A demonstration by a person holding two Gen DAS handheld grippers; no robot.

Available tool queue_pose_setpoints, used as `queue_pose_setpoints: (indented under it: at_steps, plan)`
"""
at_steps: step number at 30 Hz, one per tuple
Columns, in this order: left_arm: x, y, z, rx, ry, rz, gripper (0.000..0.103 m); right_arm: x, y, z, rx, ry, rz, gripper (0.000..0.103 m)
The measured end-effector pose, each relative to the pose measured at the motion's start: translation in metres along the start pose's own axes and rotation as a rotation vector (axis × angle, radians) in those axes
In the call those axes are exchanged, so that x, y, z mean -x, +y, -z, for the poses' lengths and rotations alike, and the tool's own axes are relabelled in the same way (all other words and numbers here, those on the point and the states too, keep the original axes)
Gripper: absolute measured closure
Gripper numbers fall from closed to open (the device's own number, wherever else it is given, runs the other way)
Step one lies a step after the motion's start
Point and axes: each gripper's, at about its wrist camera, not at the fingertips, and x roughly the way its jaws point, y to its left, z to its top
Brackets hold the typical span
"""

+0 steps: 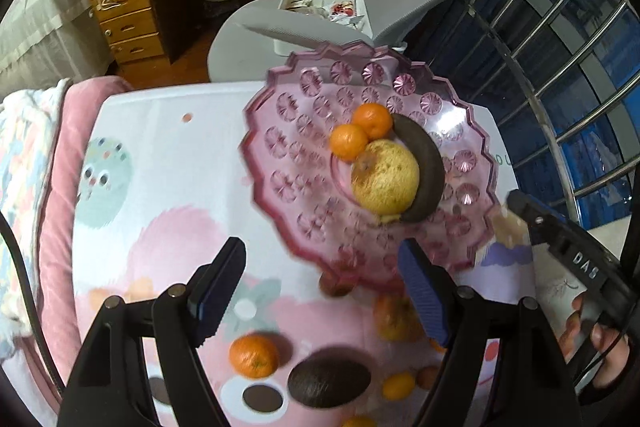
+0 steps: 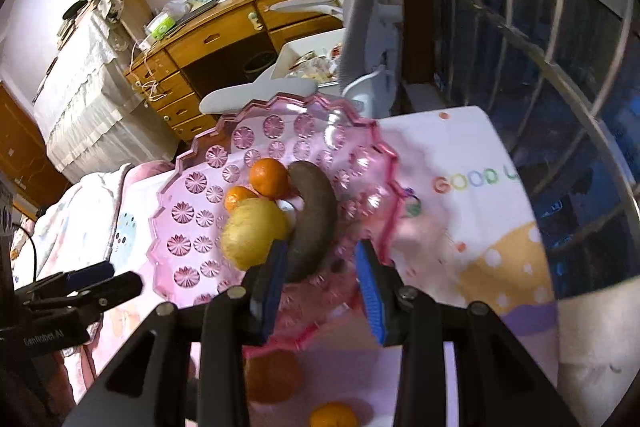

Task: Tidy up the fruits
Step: 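Withdraw both grippers from the bowl toward the remaining fruit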

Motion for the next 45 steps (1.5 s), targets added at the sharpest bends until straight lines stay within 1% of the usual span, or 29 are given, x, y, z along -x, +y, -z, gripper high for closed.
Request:
queue_pose_setpoints:
  at_steps: [4,8,10,12,13,16,19,21,22,28,31,35,38,41,45]
  plan:
    - [0.018,0.013,0.021,0.014,-0.006,0.004,0.026,0.019,-0.009,0.015,-0.026,-0.008,0.021,0.067]
    - [0.036,0.024,0.046,-0.001,-0.012,-0.001,0.026,0.041,-0.014,0.038,-0.046,-0.014,0.037,0.067]
    - [0.044,0.031,0.061,-0.005,-0.007,-0.006,0.026,0.049,-0.013,0.049,-0.049,-0.011,0.036,0.065]
    - [0.052,0.038,0.076,-0.003,-0.002,-0.015,0.026,0.059,-0.01,0.065,-0.054,-0.006,0.044,0.06]
    - [0.056,0.041,0.083,0.001,-0.002,-0.022,0.026,0.063,-0.009,0.071,-0.056,-0.004,0.045,0.06]
    - [0.066,0.05,0.107,0.01,0.003,-0.025,0.026,0.08,0.001,0.095,-0.051,-0.008,0.041,0.06]
    - [0.078,0.056,0.133,-0.018,0.012,-0.023,0.026,0.095,0.011,0.115,-0.035,-0.009,0.051,0.059]
    - [0.084,0.057,0.148,-0.039,0.014,-0.018,0.026,0.104,0.017,0.13,-0.035,-0.006,0.061,0.053]
    - [0.088,0.058,0.156,-0.05,0.016,-0.009,0.026,0.108,0.021,0.138,-0.037,-0.004,0.064,0.052]
    - [0.101,0.056,0.198,-0.103,0.03,0.027,0.026,0.126,0.04,0.185,-0.068,0.008,0.074,0.052]
    - [0.104,0.053,0.214,-0.115,0.033,0.04,0.026,0.133,0.049,0.203,-0.069,0.004,0.073,0.052]
    - [0.104,0.048,0.226,-0.095,0.054,0.068,0.026,0.135,0.057,0.215,-0.047,0.032,0.069,0.052]
    - [0.104,0.038,0.23,-0.105,0.055,0.067,0.026,0.133,0.058,0.216,-0.04,0.05,0.054,0.052]
    - [0.101,0.029,0.231,-0.104,0.057,0.06,0.026,0.129,0.056,0.212,-0.028,0.069,0.037,0.052]
    - [0.09,0.017,0.229,-0.044,0.066,0.05,0.026,0.119,0.045,0.197,0.021,0.103,0.017,0.052]
